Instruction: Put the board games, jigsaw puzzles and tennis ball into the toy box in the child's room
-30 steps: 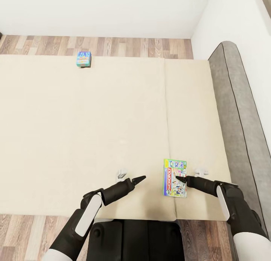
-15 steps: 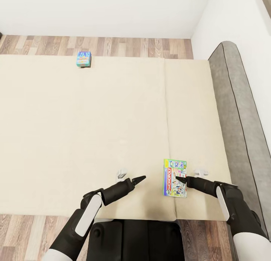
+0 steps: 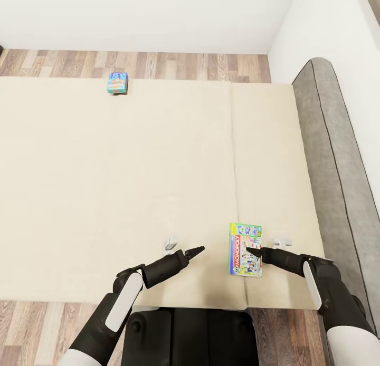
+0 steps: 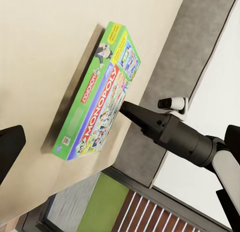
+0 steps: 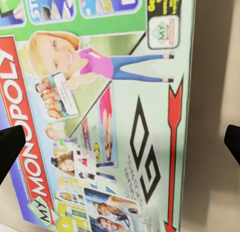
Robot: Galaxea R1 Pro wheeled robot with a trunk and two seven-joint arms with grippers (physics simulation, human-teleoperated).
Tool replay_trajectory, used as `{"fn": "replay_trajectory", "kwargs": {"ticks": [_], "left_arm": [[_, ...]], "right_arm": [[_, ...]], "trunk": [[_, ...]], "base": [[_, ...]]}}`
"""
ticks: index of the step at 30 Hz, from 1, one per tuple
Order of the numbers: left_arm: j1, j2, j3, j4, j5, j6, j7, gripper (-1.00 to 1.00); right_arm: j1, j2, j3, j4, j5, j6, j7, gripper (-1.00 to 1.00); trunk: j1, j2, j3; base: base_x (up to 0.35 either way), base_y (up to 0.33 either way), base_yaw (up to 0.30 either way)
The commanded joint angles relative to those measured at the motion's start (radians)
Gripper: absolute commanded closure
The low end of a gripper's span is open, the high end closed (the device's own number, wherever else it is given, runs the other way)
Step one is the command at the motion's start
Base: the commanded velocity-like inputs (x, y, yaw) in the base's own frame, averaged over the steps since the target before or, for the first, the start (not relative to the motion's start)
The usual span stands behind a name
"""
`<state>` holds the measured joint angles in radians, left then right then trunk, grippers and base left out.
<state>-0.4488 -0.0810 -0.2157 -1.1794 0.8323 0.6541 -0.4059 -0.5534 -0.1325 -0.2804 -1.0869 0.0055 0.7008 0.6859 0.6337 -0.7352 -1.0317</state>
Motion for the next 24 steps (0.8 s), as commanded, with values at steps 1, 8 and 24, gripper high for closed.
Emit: {"fn": "replay_trajectory", "kwargs": {"ticks": [1, 8, 24], "left_arm": [[0.0, 0.0, 0.001, 0.0, 0.005, 0.007, 0.0, -1.0], [0.0, 0.0, 0.001, 0.0, 0.005, 0.007, 0.0, -1.0], [0.0, 0.0, 0.001, 0.0, 0.005, 0.006, 0.001, -1.0]], "right_arm": [[0.0, 0.0, -0.002, -0.001, 0.001, 0.007, 0.004, -1.0], [0.0, 0.0, -0.002, -0.001, 0.001, 0.007, 0.004, -1.0], [-0.001, 0.001, -0.002, 0.002, -0.014, 0.006, 0.004, -1.0]], "trunk": [[0.0, -0.001, -0.001], [0.0, -0.001, -0.001], [0.0, -0.001, -0.001]], "base": [[0.0, 0.0, 0.0], [0.0, 0.0, 0.0], [0.0, 0.0, 0.0]]}}
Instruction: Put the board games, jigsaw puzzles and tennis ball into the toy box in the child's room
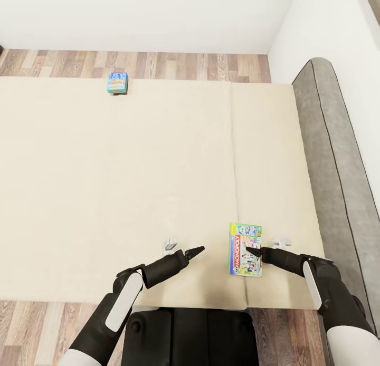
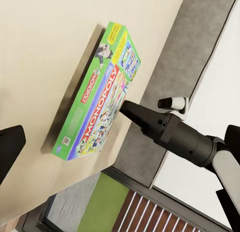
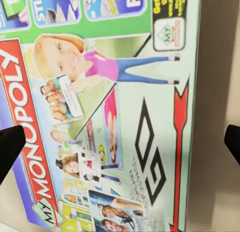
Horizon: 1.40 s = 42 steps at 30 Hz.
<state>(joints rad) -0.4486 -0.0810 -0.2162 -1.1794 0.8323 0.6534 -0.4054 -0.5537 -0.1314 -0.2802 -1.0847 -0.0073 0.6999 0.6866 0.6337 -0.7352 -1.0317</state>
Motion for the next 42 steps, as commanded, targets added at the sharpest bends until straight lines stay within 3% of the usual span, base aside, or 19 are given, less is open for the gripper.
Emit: {"fn": "replay_trajectory", "kwargs": {"ticks": [1, 15, 34, 42], "left_arm": [[0.0, 0.0, 0.001, 0.0, 0.005, 0.007, 0.0, -1.0], [-0.001, 0.0, 0.001, 0.0, 0.005, 0.008, 0.0, -1.0], [-0.001, 0.0, 0.001, 0.0, 0.005, 0.008, 0.0, -1.0], [0.0, 0.0, 0.001, 0.0, 0.005, 0.008, 0.0, -1.0]], "right_arm": [[0.0, 0.0, -0.002, -0.001, -0.001, 0.007, 0.004, -1.0], [0.0, 0.001, 0.002, 0.0, -0.08, 0.008, 0.005, -1.0], [-0.001, 0.003, 0.009, -0.003, -0.136, 0.01, 0.011, -1.0], [-0.001, 0.006, 0.051, -0.003, -0.15, 0.011, 0.011, -1.0]], "trunk": [[0.0, -0.001, -0.001], [0.0, -0.001, -0.001], [0.0, -0.001, -0.001], [0.0, -0.001, -0.001]], "base": [[0.0, 0.0, 0.0], [0.0, 0.0, 0.0], [0.0, 0.0, 0.0], [0.0, 0.0, 0.0]]}}
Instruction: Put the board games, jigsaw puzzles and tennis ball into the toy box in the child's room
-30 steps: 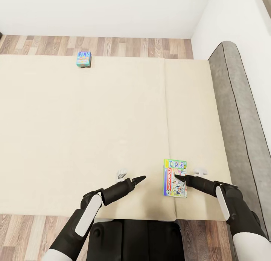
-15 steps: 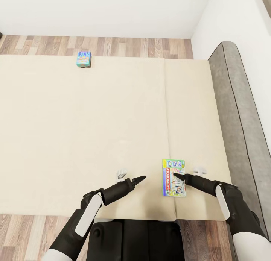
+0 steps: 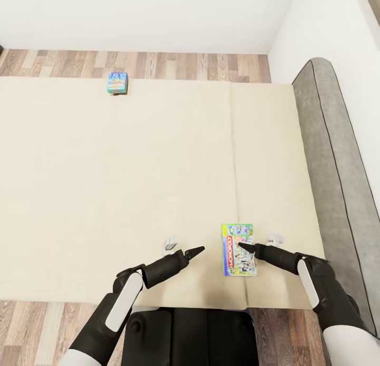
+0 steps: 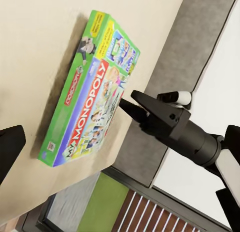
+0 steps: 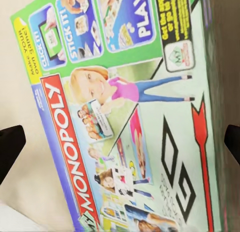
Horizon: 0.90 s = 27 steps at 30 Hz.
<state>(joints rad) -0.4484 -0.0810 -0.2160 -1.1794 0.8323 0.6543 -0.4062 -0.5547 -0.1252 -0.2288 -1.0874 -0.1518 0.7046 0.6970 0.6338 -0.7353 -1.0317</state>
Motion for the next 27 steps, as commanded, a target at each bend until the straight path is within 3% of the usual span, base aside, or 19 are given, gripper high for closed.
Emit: {"fn": "replay_trajectory", "kwargs": {"ticks": [1, 8, 17, 27], "left_arm": [[0.0, 0.0, 0.001, 0.0, 0.005, 0.007, 0.001, -1.0], [-0.001, 0.0, 0.001, 0.0, 0.005, 0.007, 0.0, -1.0], [0.0, 0.0, 0.001, 0.0, 0.005, 0.007, 0.0, -1.0], [-0.001, 0.0, 0.001, 0.0, 0.005, 0.007, 0.0, -1.0]], "right_arm": [[0.0, 0.001, 0.01, 0.0, -0.006, 0.007, 0.001, -1.0], [-0.001, 0.004, 0.047, 0.0, -0.01, 0.007, 0.001, -1.0], [-0.001, 0.009, 0.06, 0.0, -0.012, 0.007, 0.001, -1.0], [-0.001, 0.031, 0.068, 0.0, -0.012, 0.007, 0.001, -1.0]], "trunk": [[0.0, -0.001, -0.001], [0.0, -0.001, -0.001], [0.0, -0.001, -0.001], [0.0, -0.001, -0.001]], "base": [[0.0, 0.0, 0.0], [0.0, 0.0, 0.0], [0.0, 0.0, 0.0], [0.0, 0.0, 0.0]]}}
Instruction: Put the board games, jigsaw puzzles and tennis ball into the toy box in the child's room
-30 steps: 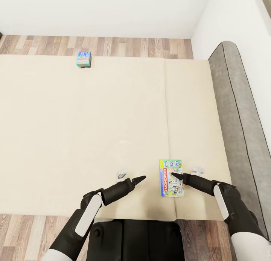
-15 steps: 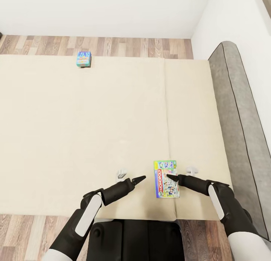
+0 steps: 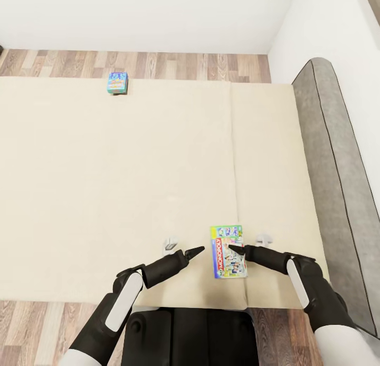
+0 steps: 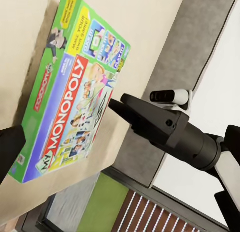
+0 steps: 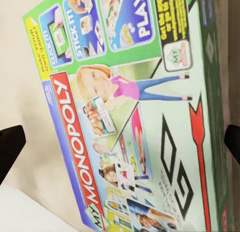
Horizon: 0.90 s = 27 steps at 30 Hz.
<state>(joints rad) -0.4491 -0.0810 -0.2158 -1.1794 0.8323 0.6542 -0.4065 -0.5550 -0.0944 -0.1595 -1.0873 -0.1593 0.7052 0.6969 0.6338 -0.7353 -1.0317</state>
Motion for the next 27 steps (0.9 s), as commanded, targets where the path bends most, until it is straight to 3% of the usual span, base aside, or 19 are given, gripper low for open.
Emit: {"fn": "replay_trajectory", "kwargs": {"ticks": [1, 11, 21, 27], "left_arm": [[0.0, 0.0, 0.001, 0.0, 0.005, 0.007, 0.0, -1.0], [0.0, 0.0, 0.001, 0.0, 0.005, 0.007, 0.0, -1.0], [0.0, 0.0, 0.001, 0.0, 0.005, 0.007, 0.0, -1.0], [0.0, 0.0, 0.001, 0.0, 0.005, 0.006, 0.001, -1.0]], "right_arm": [[0.0, 0.003, 0.002, 0.0, -0.005, 0.007, 0.001, -1.0], [0.0, 0.019, 0.04, 0.0, -0.006, 0.007, 0.001, -1.0], [0.0, 0.026, 0.05, -0.001, -0.011, 0.007, 0.003, -1.0], [0.0, 0.029, 0.053, -0.003, -0.035, 0.008, 0.005, -1.0]], "trunk": [[0.0, -0.001, -0.001], [0.0, -0.001, -0.001], [0.0, -0.001, -0.001], [0.0, -0.001, -0.001]], "base": [[0.0, 0.0, 0.0], [0.0, 0.0, 0.0], [0.0, 0.0, 0.0], [0.0, 0.0, 0.0]]}}
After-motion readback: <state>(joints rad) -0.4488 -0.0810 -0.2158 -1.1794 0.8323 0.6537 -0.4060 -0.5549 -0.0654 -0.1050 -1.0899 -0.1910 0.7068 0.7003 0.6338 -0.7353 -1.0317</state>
